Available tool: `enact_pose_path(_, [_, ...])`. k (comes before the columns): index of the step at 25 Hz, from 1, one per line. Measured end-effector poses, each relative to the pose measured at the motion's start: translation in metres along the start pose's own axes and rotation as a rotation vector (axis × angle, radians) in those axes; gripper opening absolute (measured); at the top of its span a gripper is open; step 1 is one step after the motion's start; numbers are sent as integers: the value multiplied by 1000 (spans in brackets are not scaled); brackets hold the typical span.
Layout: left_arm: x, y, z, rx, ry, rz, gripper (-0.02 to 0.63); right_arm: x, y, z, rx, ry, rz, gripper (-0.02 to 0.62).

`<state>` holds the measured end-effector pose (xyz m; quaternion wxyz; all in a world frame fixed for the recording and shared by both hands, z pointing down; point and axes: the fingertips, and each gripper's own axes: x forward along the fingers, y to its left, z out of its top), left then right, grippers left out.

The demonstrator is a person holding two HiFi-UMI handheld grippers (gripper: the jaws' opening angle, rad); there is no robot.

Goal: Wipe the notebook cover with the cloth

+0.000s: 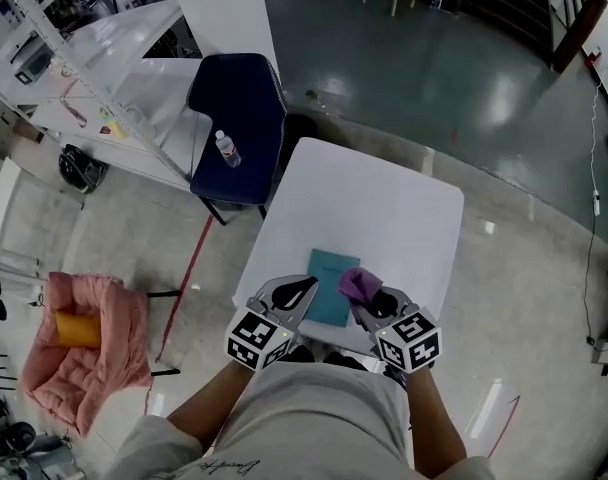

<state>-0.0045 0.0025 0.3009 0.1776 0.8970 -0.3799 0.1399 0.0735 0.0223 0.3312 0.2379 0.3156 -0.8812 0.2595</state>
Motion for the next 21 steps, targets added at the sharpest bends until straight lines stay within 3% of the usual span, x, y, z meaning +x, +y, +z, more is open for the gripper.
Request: enact_pose_path(21, [-2, 0, -1, 10, 1, -1, 0, 1, 3, 2, -11, -13, 6, 109])
